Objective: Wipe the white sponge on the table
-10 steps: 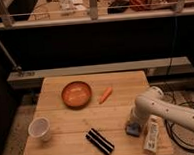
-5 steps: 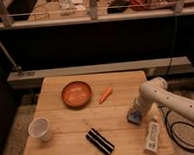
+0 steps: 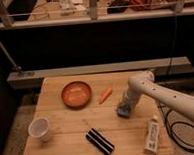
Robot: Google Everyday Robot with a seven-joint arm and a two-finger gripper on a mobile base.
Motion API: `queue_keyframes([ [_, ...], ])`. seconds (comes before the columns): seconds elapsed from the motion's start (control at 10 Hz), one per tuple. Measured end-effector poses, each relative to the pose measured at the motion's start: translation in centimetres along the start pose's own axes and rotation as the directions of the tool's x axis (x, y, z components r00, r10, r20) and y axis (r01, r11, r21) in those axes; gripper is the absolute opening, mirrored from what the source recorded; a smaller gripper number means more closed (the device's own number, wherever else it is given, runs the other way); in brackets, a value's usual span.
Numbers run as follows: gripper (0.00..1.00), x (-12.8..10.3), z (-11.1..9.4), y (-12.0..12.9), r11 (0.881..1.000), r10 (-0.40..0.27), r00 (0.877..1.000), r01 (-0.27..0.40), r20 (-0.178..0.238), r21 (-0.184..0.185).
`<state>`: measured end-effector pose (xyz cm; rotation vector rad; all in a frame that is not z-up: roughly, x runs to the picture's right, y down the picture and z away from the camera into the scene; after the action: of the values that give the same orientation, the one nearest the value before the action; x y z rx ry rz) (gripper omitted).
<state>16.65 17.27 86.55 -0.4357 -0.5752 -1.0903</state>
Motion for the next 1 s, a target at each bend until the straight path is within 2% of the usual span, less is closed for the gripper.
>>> queue_keyframes([
  [0.2, 0.56, -1.6, 0.8, -3.5, 0.996, -0.083, 0.996, 0.083, 0.021, 0.017],
  [0.4, 0.56, -3.5, 1.4, -4.9, 0.990, -0.143, 0.989, 0.142, 0.028, 0.013],
  [0.7, 0.56, -7.5, 2.1, -3.7, 0.981, -0.188, 0.982, 0.188, 0.021, -0.038],
  [1.0, 0.56, -10.8, 1.5, -0.2, 0.985, -0.160, 0.987, 0.161, 0.022, -0.066],
])
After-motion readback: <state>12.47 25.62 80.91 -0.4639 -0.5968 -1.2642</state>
